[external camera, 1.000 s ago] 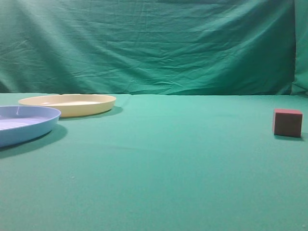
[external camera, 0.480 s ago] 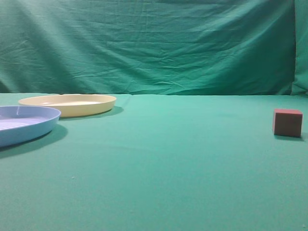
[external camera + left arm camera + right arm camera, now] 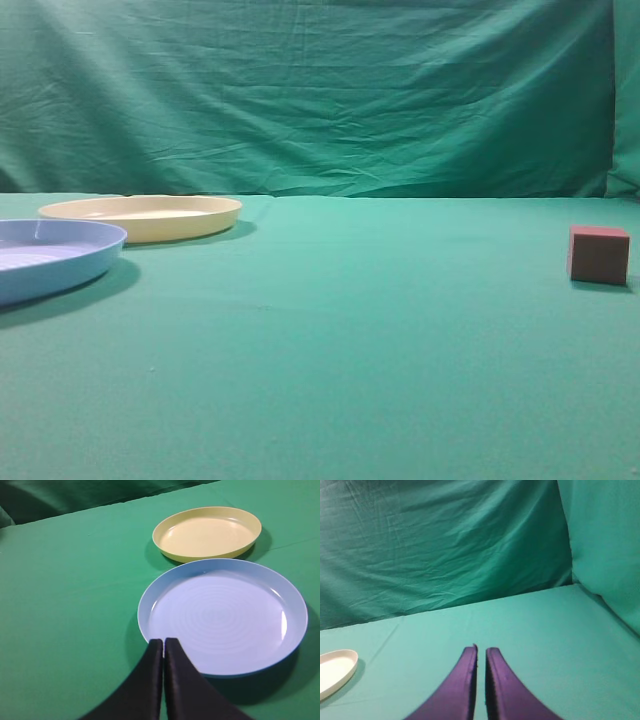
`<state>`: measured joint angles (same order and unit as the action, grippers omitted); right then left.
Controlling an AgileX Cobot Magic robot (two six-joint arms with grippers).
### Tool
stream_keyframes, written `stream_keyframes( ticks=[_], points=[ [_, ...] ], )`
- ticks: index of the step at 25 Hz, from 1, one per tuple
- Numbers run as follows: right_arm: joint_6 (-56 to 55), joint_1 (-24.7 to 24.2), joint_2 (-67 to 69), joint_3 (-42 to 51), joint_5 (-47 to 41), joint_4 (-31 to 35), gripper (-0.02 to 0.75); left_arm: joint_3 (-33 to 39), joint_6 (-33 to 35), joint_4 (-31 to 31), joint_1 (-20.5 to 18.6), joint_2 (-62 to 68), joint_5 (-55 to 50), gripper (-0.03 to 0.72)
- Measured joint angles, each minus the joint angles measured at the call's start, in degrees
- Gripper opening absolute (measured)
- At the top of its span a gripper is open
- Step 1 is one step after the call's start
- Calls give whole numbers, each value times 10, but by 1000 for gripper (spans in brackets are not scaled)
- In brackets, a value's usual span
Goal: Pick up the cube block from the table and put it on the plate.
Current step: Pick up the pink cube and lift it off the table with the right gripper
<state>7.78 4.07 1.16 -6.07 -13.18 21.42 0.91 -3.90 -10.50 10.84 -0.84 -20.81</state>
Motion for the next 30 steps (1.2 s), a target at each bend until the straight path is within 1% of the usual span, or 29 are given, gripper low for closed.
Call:
stream_keyframes(
  ticks=[2,4,5,7,10,12,14,15,18,23,25,28,30],
  points=[
    [16,0,44,-42,-59,0,46,0,0,0,0,0,0,0],
    [55,0,105,-77,-119,0,46,0,0,0,0,0,0,0],
    [73,3,127,-91,-135,0,46,0,0,0,0,0,0,0],
    [98,23,164,-110,-137,0,46,0,0,0,0,0,0,0],
    [108,49,191,-124,-104,7,46,0,0,0,0,0,0,0],
    [111,55,204,-128,-74,29,46,0,0,0,0,0,0,0],
    [116,57,225,-134,-65,35,46,0,0,0,0,0,0,0],
    [117,57,243,-142,-76,35,0,0,0,0,0,0,0,0],
    [120,57,327,-186,-150,25,0,0,0,0,0,0,0,0],
    [121,57,514,-284,-280,-49,0,0,0,0,0,0,0,0],
    [124,57,584,-324,-298,-58,0,0,0,0,0,0,0,0],
    [148,57,659,-364,-298,-59,0,0,0,0,0,0,0,0],
    [169,57,697,-379,-294,-47,0,0,0,0,0,0,0,0]
  ],
)
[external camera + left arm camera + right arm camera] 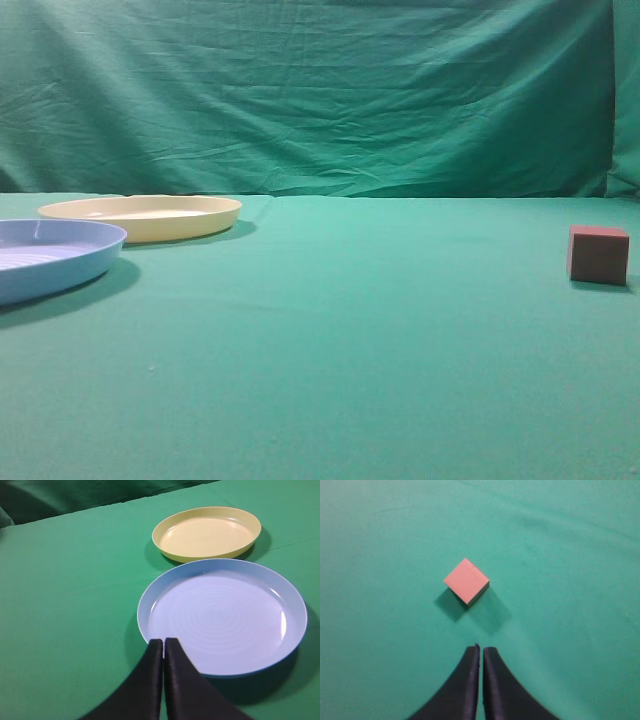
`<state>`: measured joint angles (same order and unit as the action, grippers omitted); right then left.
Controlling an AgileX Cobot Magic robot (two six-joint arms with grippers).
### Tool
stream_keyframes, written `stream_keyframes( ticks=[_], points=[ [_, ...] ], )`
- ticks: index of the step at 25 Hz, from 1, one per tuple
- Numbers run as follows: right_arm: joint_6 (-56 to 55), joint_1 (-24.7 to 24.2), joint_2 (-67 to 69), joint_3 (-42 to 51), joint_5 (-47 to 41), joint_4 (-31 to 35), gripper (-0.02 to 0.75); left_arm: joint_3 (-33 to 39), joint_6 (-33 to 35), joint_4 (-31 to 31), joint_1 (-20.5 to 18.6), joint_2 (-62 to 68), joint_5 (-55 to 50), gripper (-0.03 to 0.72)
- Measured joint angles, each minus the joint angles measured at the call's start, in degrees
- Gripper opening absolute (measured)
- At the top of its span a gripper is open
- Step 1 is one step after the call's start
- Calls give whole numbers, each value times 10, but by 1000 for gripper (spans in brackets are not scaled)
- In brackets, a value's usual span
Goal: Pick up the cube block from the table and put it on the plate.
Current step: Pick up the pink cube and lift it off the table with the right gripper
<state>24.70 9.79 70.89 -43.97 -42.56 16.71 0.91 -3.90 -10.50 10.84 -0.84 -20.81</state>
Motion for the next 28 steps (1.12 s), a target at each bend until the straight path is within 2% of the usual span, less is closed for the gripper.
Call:
stream_keyframes(
  ticks=[4,8,10,17,18,21,22,27,28],
  points=[
    [74,18,63,-13,4,27,232,0,0,0,0,0,0,0],
    [99,43,108,-13,44,36,575,0,0,0,0,0,0,0],
    [100,47,129,-13,80,42,652,0,0,0,0,0,0,0],
    [100,49,203,-17,156,47,645,0,0,0,0,0,0,0],
    [100,49,212,-17,162,48,592,0,0,0,0,0,0,0],
    [100,49,239,-17,186,48,586,0,0,0,0,0,0,0],
    [100,49,245,-17,191,48,540,0,0,0,0,0,0,0],
    [100,49,273,-21,211,53,538,0,0,0,0,0,0,0],
    [100,49,276,-25,211,53,480,0,0,0,0,0,0,0]
  ],
)
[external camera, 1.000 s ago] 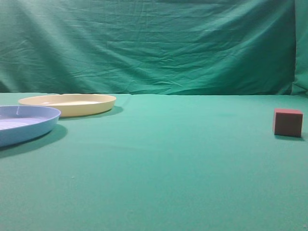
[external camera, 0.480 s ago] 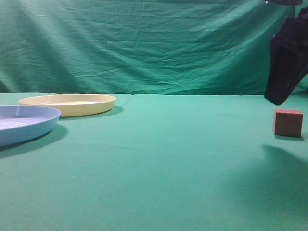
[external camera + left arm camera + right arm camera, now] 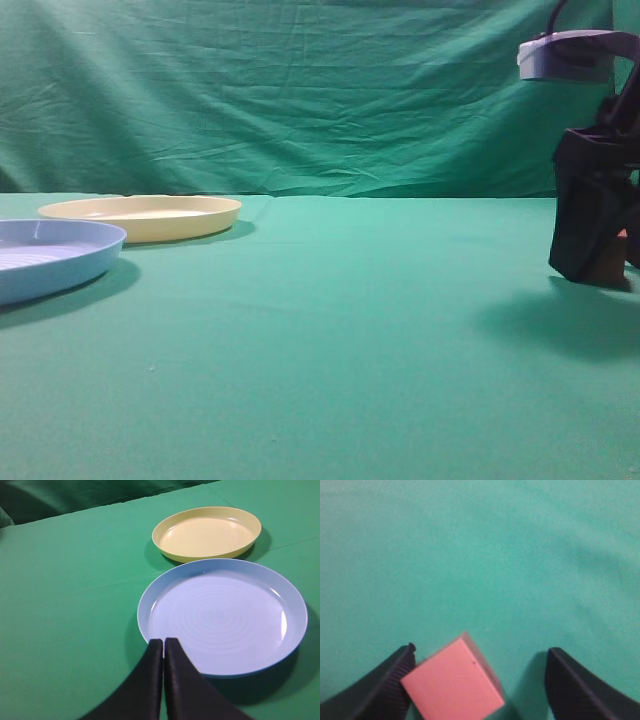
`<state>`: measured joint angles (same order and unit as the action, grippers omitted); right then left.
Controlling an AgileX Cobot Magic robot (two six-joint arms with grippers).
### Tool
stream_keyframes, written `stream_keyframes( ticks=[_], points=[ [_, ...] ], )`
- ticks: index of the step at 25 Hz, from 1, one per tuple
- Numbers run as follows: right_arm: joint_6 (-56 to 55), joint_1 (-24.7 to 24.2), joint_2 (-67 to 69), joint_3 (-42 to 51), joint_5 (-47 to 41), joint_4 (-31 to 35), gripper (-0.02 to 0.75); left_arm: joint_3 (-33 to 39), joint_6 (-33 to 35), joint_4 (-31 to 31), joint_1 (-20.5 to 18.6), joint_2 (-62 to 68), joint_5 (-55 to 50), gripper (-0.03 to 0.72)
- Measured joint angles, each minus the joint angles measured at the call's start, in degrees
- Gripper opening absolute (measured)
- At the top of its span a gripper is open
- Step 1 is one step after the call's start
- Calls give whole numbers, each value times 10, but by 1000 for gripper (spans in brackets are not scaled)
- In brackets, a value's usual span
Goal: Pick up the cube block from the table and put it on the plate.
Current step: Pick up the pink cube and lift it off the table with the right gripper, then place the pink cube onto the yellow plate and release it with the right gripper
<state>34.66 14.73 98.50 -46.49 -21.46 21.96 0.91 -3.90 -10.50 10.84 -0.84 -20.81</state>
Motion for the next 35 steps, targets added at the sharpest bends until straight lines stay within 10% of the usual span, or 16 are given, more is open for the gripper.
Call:
stream_keyframes(
  ticks=[4,26,33,35],
  points=[
    [0,0,9,-35,-42,0,265,0,0,0,0,0,0,0],
    [1,231,331,-685,-110,28,273,0,0,0,0,0,0,0],
    [4,268,419,-730,-25,41,273,0,0,0,0,0,0,0],
    [7,270,432,-731,-15,46,377,0,0,0,0,0,0,0]
  ],
)
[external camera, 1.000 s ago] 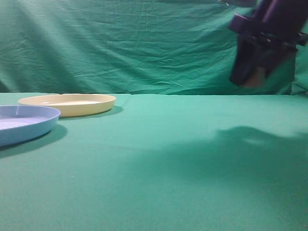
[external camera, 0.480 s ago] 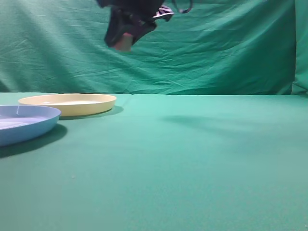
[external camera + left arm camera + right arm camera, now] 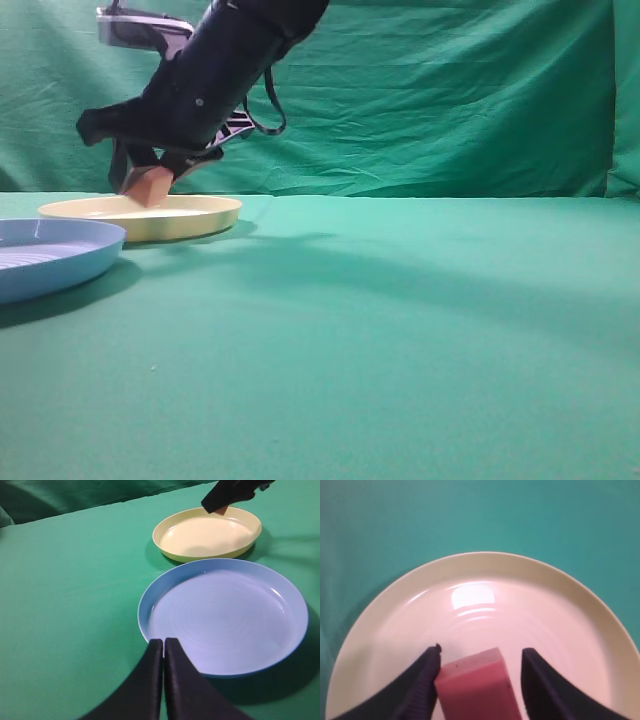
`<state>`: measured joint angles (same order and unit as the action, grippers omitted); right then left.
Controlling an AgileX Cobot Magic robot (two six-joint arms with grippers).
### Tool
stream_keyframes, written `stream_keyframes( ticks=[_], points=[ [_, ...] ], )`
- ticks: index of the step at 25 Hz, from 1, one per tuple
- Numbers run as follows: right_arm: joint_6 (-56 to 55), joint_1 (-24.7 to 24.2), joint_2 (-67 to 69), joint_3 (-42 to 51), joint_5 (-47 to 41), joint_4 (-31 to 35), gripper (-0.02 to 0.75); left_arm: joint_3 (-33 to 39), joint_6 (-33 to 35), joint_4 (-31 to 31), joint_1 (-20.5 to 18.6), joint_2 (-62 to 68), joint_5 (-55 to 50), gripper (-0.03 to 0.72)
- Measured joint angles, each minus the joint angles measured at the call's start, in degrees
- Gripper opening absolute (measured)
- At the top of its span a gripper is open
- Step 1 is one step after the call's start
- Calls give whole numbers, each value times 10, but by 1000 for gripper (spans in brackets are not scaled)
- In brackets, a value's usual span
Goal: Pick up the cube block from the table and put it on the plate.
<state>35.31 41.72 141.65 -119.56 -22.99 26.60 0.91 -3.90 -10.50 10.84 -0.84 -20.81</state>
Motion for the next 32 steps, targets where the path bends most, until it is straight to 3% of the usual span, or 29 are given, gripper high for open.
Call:
stream_keyframes(
  ticks=[4,7,10,13,17,20,26,32],
  points=[
    [3,0,8,0,5,1,629,0,0,0,0,0,0,0],
    [5,0,-1,0,-8,-2,645,0,0,0,0,0,0,0],
    [-1,-8,-42,0,-76,-7,645,0,0,0,0,0,0,0],
    [-63,-33,-111,0,-178,-16,468,0,0,0,0,0,0,0],
    [-170,-84,-209,-1,-340,-71,108,0,0,0,0,0,0,0],
    [-217,-127,-269,-1,-428,-103,0,0,0,0,0,0,0,0],
    [-233,-188,-434,68,-455,-158,0,0,0,0,0,0,0,0],
    [-234,-196,-646,320,-336,-177,0,0,0,0,0,0,0,0]
  ],
)
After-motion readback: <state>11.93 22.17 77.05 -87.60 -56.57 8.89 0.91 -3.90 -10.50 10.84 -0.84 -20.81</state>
